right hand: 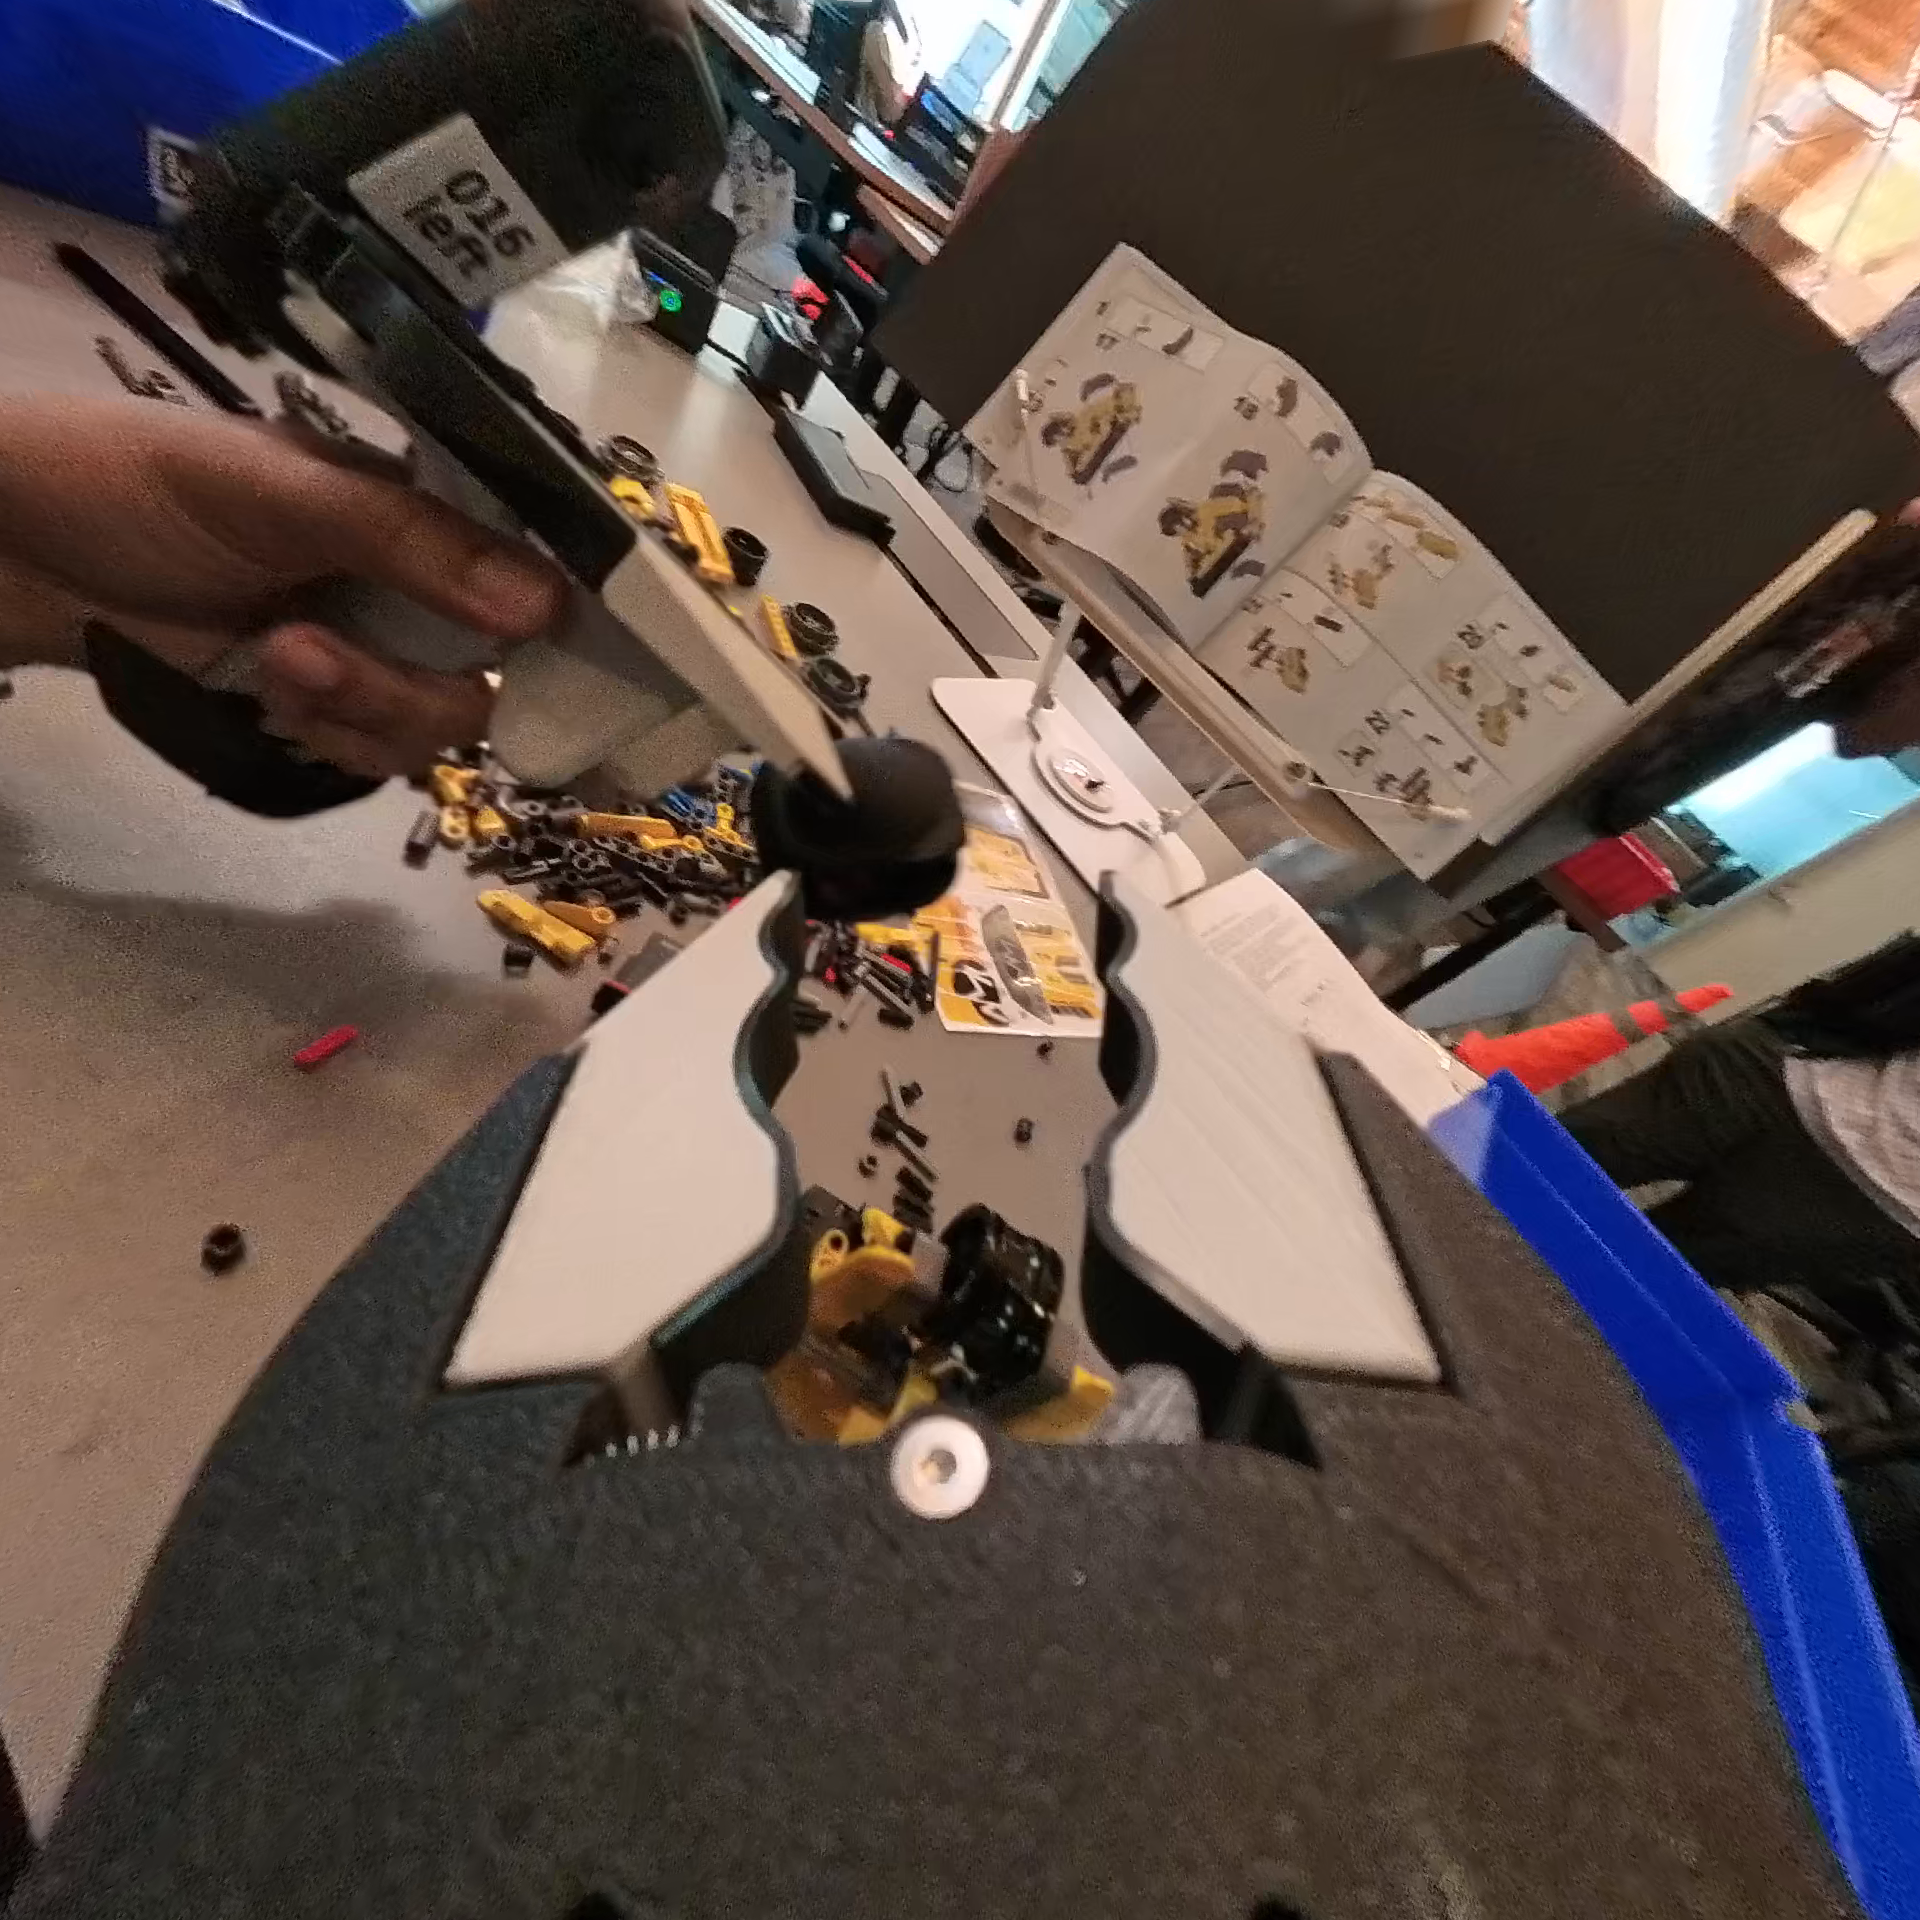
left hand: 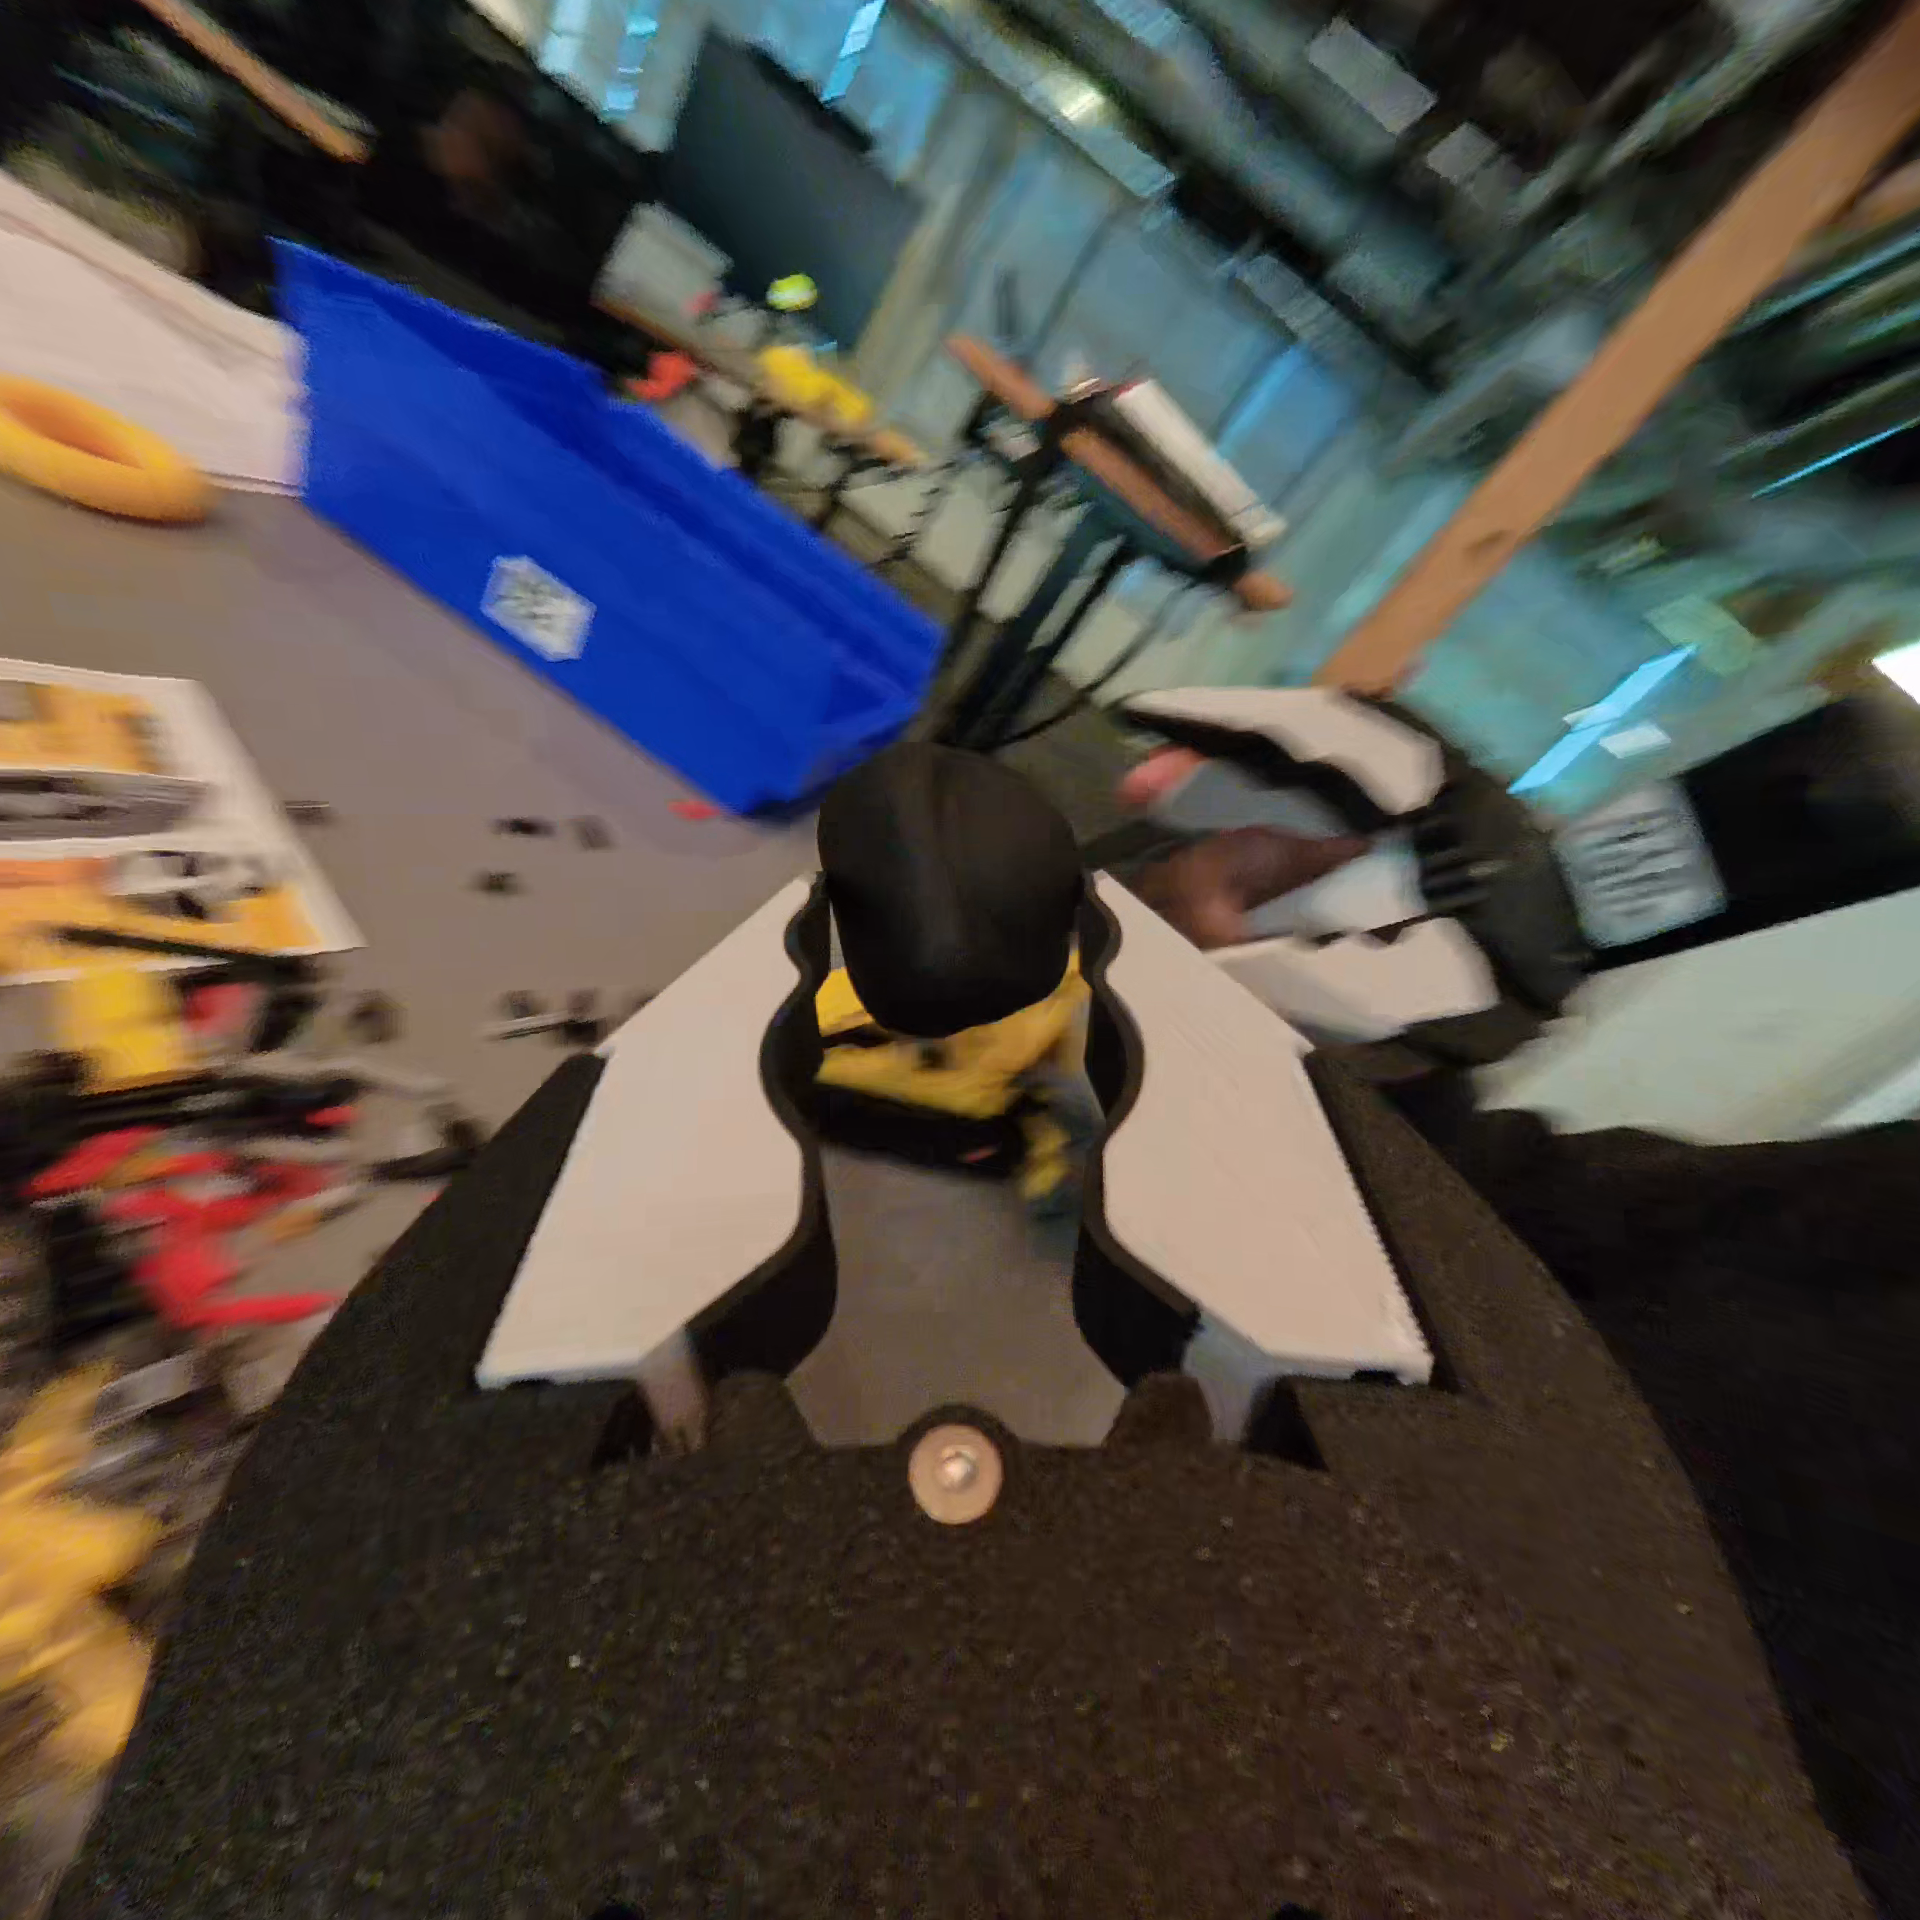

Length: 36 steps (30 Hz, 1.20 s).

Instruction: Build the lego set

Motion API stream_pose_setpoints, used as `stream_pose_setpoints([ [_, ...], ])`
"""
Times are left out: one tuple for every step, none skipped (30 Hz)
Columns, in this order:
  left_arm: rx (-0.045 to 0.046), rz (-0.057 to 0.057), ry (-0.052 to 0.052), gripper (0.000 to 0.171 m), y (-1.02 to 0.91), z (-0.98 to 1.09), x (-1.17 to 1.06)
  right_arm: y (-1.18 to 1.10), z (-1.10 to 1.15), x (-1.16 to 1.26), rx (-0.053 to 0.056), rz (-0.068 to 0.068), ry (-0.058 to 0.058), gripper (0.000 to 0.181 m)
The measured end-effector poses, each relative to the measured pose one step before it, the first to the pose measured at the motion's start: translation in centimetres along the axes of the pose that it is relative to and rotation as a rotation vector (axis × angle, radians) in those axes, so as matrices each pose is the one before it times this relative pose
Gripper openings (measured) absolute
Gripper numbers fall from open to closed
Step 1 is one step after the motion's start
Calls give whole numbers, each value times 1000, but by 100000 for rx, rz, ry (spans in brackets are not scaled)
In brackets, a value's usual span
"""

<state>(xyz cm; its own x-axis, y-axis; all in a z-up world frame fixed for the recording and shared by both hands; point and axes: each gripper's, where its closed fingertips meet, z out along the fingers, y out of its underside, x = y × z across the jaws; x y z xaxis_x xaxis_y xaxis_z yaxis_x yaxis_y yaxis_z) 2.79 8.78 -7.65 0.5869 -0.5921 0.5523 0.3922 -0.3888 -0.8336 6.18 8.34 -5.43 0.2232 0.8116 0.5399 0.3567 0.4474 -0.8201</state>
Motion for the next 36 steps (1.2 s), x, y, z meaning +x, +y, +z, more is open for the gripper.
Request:
stream_pose_setpoints([
  [-4506, 7893, -10071, 47, 493, -406, -1788, 237, -329, 271, -231, -209, 1973, 56],
  [-5215, 7560, -9932, 47, 718, -282, -1796, 178, -401, 288, 292, 707, 1723, 56],
  [-5267, 7470, -9632, 47, 823, -136, -1671, 191, -417, 312, 415, 1494, 1545, 55],
  [-5276, 8010, -8516, 47, 851, 19, -1335, 209, -429, 350, 416, 1872, 1431, 54],
  [-5646, 8355, -7000, 46, 879, 135, -946, 217, -415, 380, 426, 1905, 1499, 54],
  [-5255, 8627, -6893, 46, 773, 203, -776, 227, -402, 402, 399, 1781, 1609, 54],
  [-4150, 8339, -6658, 46, 547, 210, -625, 236, -380, 385, 312, 1622, 1524, 53],
  [-4076, 7443, -4654, 46, 488, 225, -340, 223, -351, 338, 279, 1437, 1270, 52],
  [-4415, 6446, -3885, 46, 512, 267, -278, 213, -333, 256, 278, 1172, 982, 51],
  [-3693, 5719, -3603, 47, 414, 260, -276, 189, -310, 198, 172, 812, 792, 51],
  [-3210, 5158, -2991, 46, 350, 225, -239, 203, -289, 186, -32, 422, 767, 50],
  [-2846, 4962, -3271, 46, 297, 132, -316, 218, -254, 193, -234, 51, 875, 50],
  [-2136, 4364, -3307, 46, 186, 13, -373, 222, -241, 229, -304, -243, 1029, 50],
  [-1255, 3167, -2626, 46, 62, -100, -383, 227, -229, 237, -287, -332, 1089, 50],
  [-919, 1833, -2121, 46, 50, -146, -386, 212, -190, 222, -205, -166, 909, 50],
  [-325, 474, -78, 46, 21, -180, -167, 201, -162, 188, 1, 208, 594, 50],
  [221, -1061, 917, 46, -42, -176, -66, 152, -132, 142, 188, 626, 284, 49],
  [422, -1082, 62, 46, -33, -161, -139, 150, -103, 112, 244, 851, 36, 49],
  [-70, 8, -444, 46, 35, -94, -113, 138, -63, 82, 219, 796, -55, 49],
  [-520, 1382, -1043, 46, 101, -56, -108, 119, -53, 81, 167, 579, -2, 49],
  [-387, 1977, -1137, 46, 55, -72, -56, 101, -37, 63, 142, 349, 40, 48],
  [-529, 1500, -722, 46, 46, -84, -26, 93, -32, 45, 111, 199, 13, 48],
  [-578, 616, -180, 46, 37, -79, -5, 60, -54, 23, 118, 127, -18, 48],
  [-468, 76, -420, 46, 24, -54, -88, 35, -61, 15, 182, 103, -8, 48],
  [-615, 1385, -1395, 46, 63, -48, -165, 22, -66, 17, 191, 86, 23, 48],
  [-345, 1242, -224, 46, 45, -48, 23, 4, -84, 19, 225, 75, 82, 48],
  [821, -1928, 2505, 46, -101, -95, 288, -16, -99, 57, 320, 118, 161, 47],
  [1222, -4472, 2462, 46, -147, -84, 136, -26, -107, 68, 337, 204, 213, 47],
  [157, -1703, -445, 46, 27, -58, -204, -6, -105, 65, 278, 295, 216, 47],
  [-798, 1534, -1974, 46, 184, -41, -287, 9, -98, 70, 221, 360, 169, 47],
  [-782, 1269, -1753, 46, 171, -24, -241, 20, -70, 50, 173, 352, 93, 47],
  [-426, 208, -372, 46, 107, -4, -37, 16, -60, 42, 93, 255, 21, 47],
  [212, -936, 1574, 46, 24, 14, 227, 18, -26, 19, 33, 75, 14, 47],
  [1035, -3728, 2100, 46, -48, 70, 202, -3, -20, 11, 34, -67, 36, 47],
  [787, -4927, 3440, 46, 49, 143, 345, -9, -2, -8, 43, -52, -24, 47],
  [1925, -4867, 4518, 46, -28, 155, 416, -35, 6, -36, 118, 35, -126, 47],
])
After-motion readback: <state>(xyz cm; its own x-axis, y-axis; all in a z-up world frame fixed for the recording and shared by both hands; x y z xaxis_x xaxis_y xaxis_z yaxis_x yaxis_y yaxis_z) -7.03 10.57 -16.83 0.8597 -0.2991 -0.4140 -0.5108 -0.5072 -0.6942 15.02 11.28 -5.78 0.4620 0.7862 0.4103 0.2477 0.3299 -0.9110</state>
